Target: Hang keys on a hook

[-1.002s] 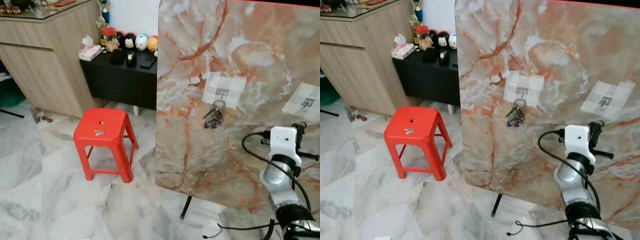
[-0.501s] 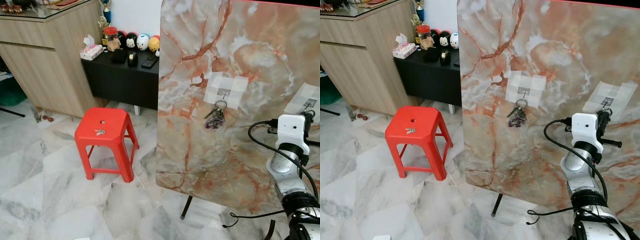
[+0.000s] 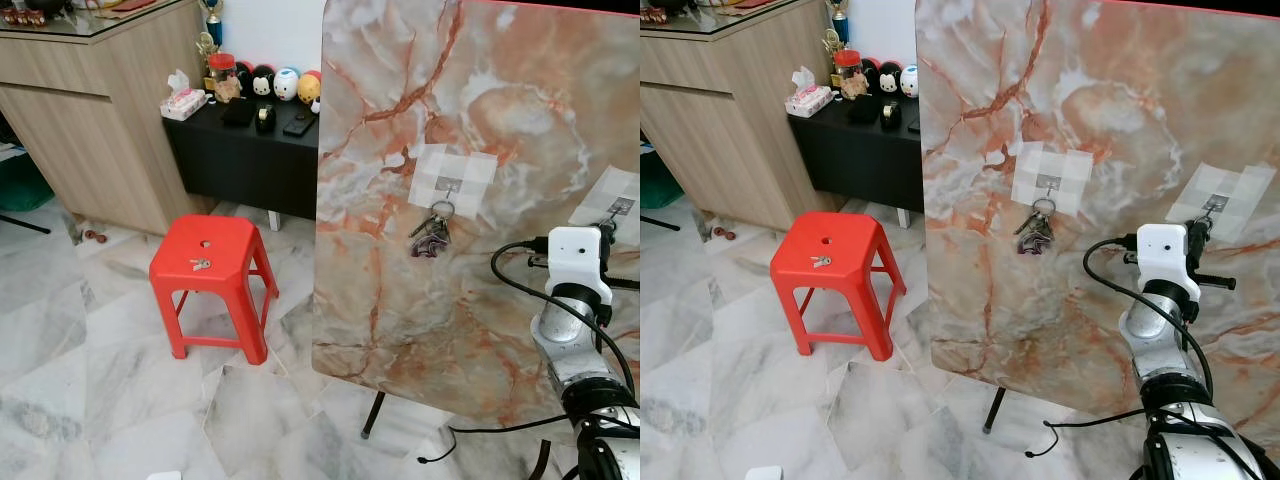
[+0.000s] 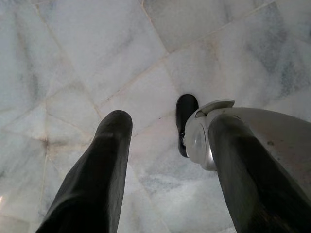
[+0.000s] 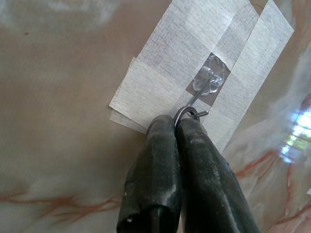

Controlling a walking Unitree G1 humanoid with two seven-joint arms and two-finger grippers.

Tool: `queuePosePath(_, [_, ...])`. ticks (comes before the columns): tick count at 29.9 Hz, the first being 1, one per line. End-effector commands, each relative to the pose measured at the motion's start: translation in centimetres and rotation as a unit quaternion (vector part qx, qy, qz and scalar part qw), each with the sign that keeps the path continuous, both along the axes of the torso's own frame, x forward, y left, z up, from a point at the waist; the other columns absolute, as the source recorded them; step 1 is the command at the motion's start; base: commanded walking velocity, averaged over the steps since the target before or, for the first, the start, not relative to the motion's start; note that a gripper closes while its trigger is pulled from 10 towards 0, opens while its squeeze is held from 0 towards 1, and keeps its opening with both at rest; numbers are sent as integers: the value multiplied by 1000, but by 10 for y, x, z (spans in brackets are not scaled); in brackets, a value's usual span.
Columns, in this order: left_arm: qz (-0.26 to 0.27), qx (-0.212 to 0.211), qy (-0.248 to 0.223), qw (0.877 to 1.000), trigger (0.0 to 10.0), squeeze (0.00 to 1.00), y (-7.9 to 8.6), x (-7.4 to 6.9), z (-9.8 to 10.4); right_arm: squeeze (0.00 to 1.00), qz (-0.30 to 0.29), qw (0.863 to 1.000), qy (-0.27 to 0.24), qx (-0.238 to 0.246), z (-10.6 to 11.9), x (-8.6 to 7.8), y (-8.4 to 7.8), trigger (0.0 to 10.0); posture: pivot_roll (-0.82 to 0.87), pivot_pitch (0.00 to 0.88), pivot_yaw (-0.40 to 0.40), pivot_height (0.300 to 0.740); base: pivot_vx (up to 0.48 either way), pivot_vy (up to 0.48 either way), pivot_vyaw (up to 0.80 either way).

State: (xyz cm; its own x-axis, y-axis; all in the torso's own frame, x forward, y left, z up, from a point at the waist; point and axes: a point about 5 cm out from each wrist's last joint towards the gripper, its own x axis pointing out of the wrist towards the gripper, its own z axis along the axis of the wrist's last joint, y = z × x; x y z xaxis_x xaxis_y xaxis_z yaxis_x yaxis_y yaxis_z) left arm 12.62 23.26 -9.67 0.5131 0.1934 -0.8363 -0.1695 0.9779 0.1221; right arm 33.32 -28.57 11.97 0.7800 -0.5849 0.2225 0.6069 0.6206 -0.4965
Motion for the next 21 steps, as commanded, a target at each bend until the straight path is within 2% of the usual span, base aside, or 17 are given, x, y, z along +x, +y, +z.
queuePosePath(1, [0,2,11,1000,10000,0,1,-3,-1,0,-2,1000,0,-1,6,3,-3,10000,-41,0,-37,740,0,0,0])
queuePosePath(9, [0,3,11,1000,10000,0,1,-3,-1,0,4,1000,0,2,5,4,-1,10000,-41,0,-36,740,0,0,0])
queuePosePath(10, [0,3,12,1000,10000,0,1,-3,-1,557,4,1000,-3,-3,6,4,-1,10000,-41,0,-36,740,0,0,0])
queuePosePath(11, [0,3,12,1000,10000,0,1,-3,-1,557,4,1000,-3,-3,6,4,-1,10000,-41,0,-36,740,0,0,0])
queuePosePath(12, [-1,4,12,1000,10000,0,1,-4,-1,1000,8,1000,-8,-9,7,4,1,10000,-40,0,-34,740,0,0,0])
queuePosePath(17, [-2,4,13,1000,10000,0,1,-4,-1,1000,25,999,-18,-14,8,5,6,10000,-40,0,-34,740,0,0,0])
queuePosePath(21, [-3,4,13,1000,10000,0,1,-4,-1,1000,28,998,-35,-47,9,2,9,10000,-37,0,-35,740,0,0,0])
